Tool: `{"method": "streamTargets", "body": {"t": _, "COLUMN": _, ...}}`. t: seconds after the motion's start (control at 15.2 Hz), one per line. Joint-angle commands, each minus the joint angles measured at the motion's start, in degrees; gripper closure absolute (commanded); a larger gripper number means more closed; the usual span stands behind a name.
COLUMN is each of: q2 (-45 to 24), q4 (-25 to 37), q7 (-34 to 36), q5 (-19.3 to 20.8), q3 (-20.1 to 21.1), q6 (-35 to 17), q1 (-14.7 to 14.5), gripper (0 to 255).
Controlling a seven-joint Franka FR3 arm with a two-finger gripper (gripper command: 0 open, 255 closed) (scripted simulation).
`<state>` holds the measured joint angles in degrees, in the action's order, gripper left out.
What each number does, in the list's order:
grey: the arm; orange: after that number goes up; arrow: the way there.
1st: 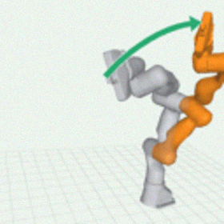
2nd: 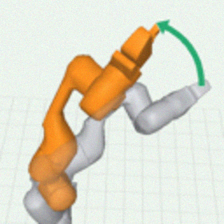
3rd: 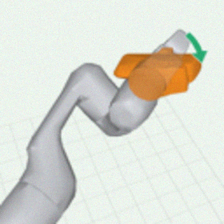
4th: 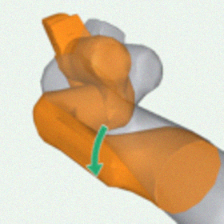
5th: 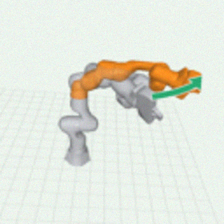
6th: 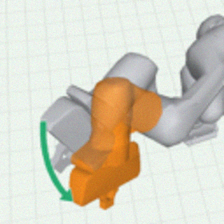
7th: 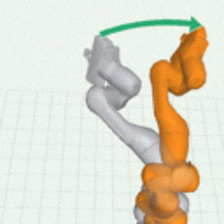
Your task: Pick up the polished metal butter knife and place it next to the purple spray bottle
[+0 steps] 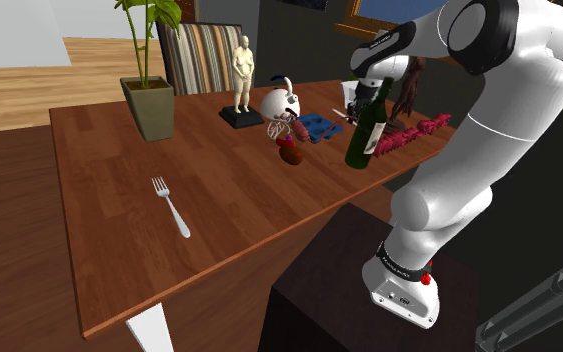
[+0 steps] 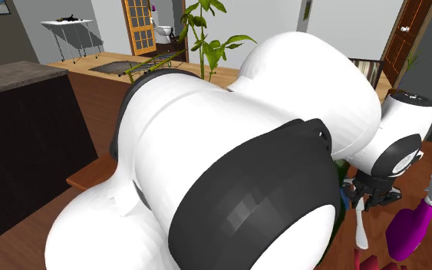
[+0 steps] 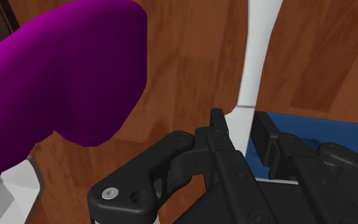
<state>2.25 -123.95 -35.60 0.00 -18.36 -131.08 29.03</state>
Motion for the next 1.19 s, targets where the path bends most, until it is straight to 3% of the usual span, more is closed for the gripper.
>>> {"method": "streamTargets", "body": {"t": 0.0, "q2": -5.00, "q4": -4.24, "q7": -0.56, "q5": 0.28, "q3": -0.31, "q6": -0.12, "q1": 0.23, "gripper": 0}}
{"method": "streamTargets", "body": {"t": 0.07, "q2": -1.66, "q4": -6.12, "q7": 2.05, "q5": 1.97, "q3": 0.64, "q6": 1.08, "q1": -0.46, "gripper": 0}}
{"method": "streamTargets", "body": {"t": 0.26, "q2": 0.07, "q4": -4.15, "q7": 3.68, "q5": 2.65, "q3": 1.37, "q6": 4.65, "q1": -1.03, "gripper": 0}}
{"method": "streamTargets", "body": {"t": 0.33, "q2": -5.43, "q4": -3.38, "q7": 0.12, "q5": 0.23, "q3": -0.07, "q6": 0.32, "q1": -0.24, "gripper": 0}}
{"method": "streamTargets", "body": {"t": 0.59, "q2": -1.46, "q4": -0.04, "q7": 1.21, "q5": 1.72, "q3": 0.13, "q6": 7.44, "q1": -0.36, "gripper": 0}}
{"method": "streamTargets", "body": {"t": 1.12, "q2": -1.47, "q4": -0.03, "q7": 1.21, "q5": 1.71, "q3": 0.10, "q6": 7.44, "q1": -0.40, "gripper": 0}}
